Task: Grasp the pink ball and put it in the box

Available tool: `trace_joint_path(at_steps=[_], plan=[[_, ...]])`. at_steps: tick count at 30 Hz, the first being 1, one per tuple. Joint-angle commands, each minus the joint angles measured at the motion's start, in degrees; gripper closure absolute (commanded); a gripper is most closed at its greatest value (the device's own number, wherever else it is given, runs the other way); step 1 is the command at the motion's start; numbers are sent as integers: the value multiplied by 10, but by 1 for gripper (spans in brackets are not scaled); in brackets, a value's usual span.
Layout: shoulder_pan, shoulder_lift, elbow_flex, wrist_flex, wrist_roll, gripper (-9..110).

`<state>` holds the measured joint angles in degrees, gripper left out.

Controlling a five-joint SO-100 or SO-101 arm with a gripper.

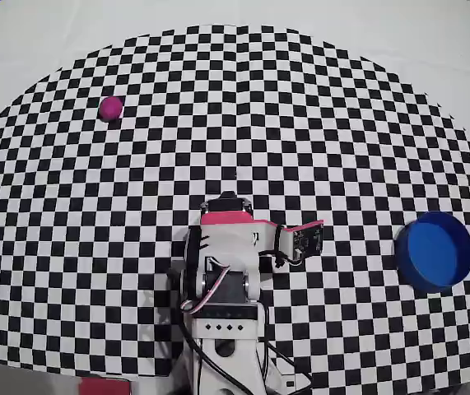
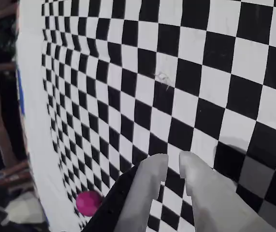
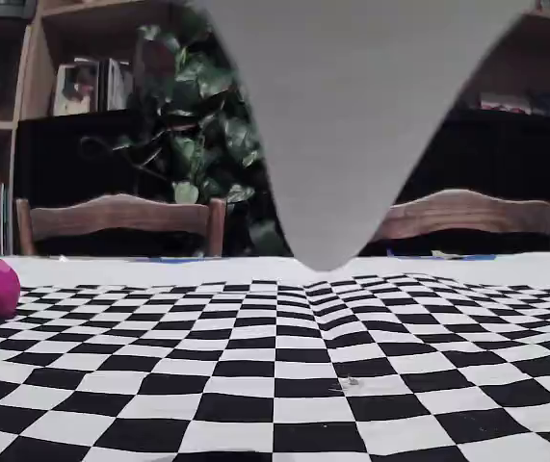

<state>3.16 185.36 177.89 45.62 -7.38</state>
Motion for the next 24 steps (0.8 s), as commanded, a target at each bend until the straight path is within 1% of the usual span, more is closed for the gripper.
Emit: trace_joint_path(at_steps=[1, 24], plan=[[2, 10, 4, 2, 1, 101], [-2, 10, 4, 2, -4, 101]])
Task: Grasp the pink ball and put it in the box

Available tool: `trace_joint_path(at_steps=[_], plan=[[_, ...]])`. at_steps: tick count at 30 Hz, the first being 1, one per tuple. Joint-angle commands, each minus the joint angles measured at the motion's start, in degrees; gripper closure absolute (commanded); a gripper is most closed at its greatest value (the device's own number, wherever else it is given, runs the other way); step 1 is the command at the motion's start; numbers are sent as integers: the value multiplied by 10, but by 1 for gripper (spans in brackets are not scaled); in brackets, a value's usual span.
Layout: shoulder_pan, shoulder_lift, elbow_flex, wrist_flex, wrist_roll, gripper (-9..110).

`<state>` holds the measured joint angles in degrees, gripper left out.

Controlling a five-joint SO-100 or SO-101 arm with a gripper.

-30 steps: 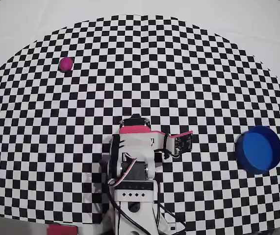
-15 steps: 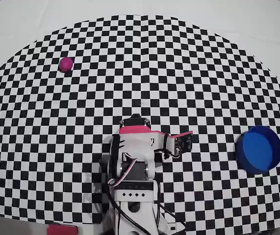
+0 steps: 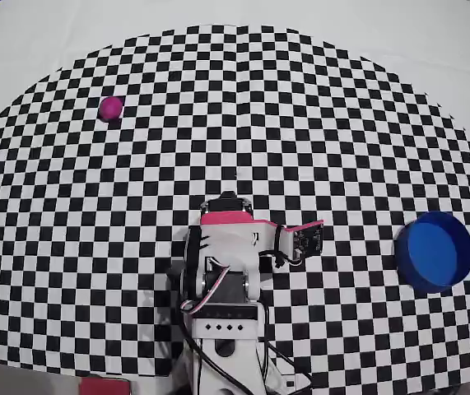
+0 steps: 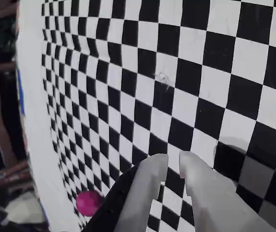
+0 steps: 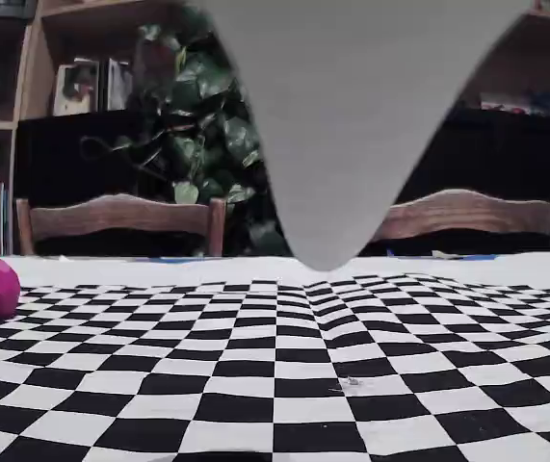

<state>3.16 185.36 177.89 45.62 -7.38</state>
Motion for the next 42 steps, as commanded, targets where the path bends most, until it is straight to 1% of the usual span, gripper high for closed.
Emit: trace_joint_path(at_steps=[1, 7, 12, 14, 16, 19, 21, 22, 25, 28, 31, 32, 34, 42], plan=[[-2, 10, 4, 2, -4, 101], [-1, 2, 4, -17, -4, 101], [-2, -9, 4, -80, -7, 101], [-4, -18, 4, -109, -33, 99], [-4, -21, 4, -131, -74, 93], [-4, -21, 4, -155, -150, 89], [-4, -22, 4, -163, -222, 85], [-4, -22, 4, -173, -282, 84], [-2, -22, 4, -188, -399, 80], [0, -22, 4, -216, -546, 79], [1, -23, 4, -245, -641, 75], [1, -24, 4, -253, -664, 73], [2, -27, 4, -272, -717, 73], [4, -45, 4, -340, -845, 73]])
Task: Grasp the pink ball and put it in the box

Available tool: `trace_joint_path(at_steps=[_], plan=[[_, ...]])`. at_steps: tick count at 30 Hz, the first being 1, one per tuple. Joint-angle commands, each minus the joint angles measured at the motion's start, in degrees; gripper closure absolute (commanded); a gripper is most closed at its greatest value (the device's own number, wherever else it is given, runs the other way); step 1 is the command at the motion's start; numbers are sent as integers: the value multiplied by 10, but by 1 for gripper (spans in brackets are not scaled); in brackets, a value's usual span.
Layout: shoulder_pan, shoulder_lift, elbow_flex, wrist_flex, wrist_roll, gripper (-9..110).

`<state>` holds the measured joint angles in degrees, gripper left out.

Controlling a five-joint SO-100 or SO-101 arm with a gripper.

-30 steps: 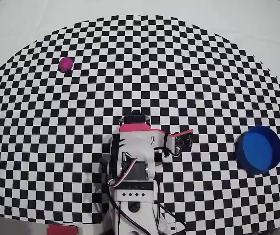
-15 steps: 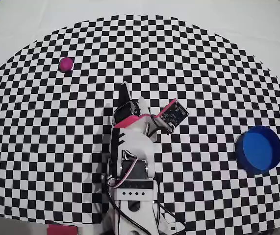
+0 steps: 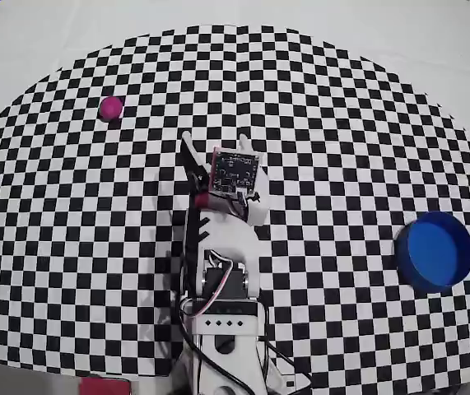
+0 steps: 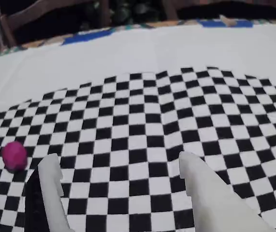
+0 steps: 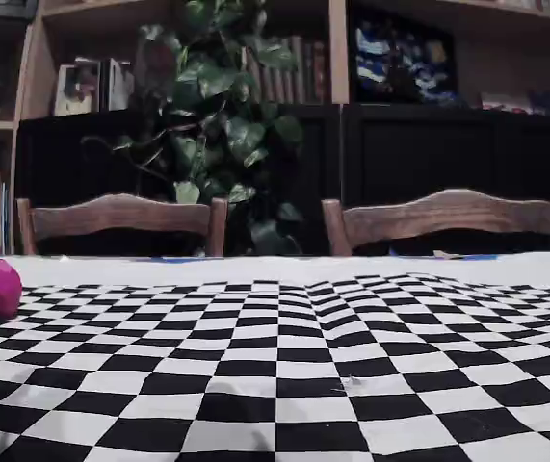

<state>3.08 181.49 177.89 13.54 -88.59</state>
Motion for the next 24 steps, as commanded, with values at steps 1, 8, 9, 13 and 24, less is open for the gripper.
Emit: trace_joint_path(at_steps=[1, 8, 9, 13, 24], plan=[[5, -6, 4, -23, -44, 73], [4, -8, 4, -47, -76, 73], [4, -8, 4, -47, -77, 73], [3, -9, 4, -47, -77, 73], [-14, -13, 4, -47, -77, 73]])
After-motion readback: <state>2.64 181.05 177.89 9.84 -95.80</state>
